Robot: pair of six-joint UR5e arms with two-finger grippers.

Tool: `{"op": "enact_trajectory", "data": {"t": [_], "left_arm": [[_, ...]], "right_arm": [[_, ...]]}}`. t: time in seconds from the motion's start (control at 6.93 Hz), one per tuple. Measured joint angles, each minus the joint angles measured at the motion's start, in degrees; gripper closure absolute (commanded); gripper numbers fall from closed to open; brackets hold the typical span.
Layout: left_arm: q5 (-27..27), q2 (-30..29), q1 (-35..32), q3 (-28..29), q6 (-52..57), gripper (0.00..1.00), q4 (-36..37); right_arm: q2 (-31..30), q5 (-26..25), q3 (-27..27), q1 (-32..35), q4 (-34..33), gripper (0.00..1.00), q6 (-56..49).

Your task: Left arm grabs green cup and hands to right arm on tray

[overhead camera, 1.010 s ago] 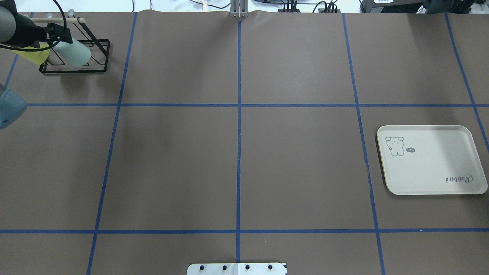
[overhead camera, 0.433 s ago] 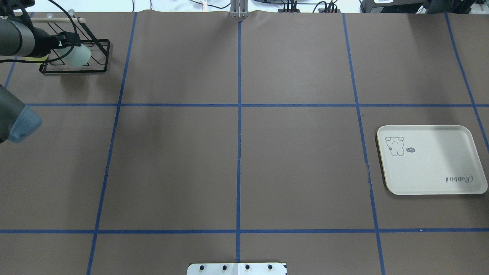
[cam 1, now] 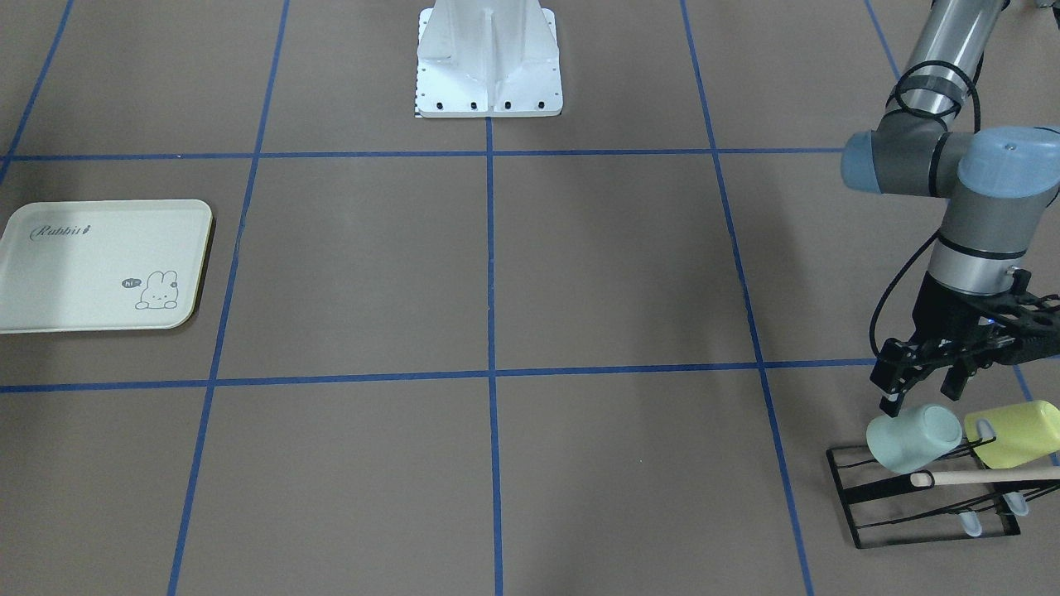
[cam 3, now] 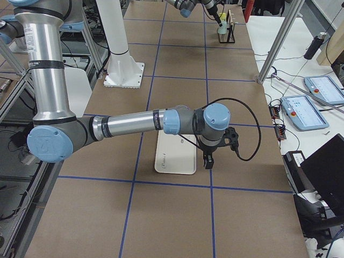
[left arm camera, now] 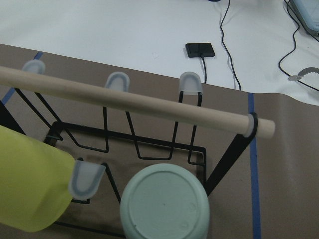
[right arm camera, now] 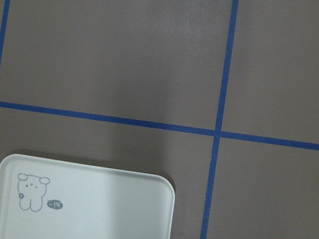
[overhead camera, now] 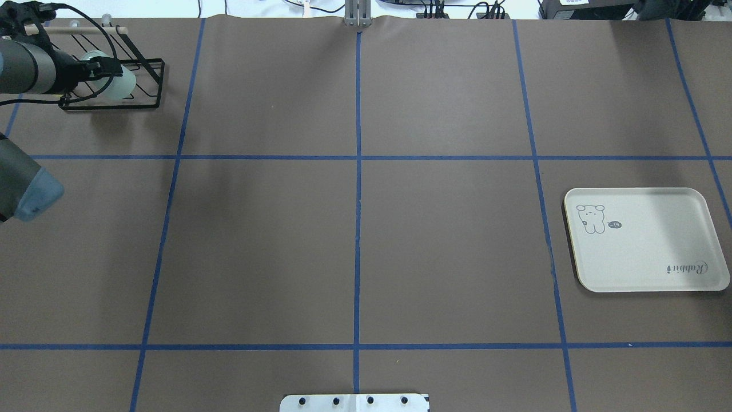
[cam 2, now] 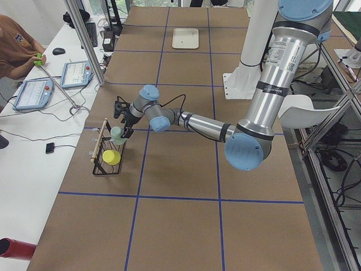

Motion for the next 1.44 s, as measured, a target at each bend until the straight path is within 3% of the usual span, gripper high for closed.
{"op": "enact_trajectory", "data": {"t": [1.44], "left_arm": [[0.04, -3.08, -1.19, 5.15, 1.61, 0.00, -0.13]], "right_arm": [[0.04, -0.09, -0.29, -0.33, 0.00, 0.00, -0.03]]}}
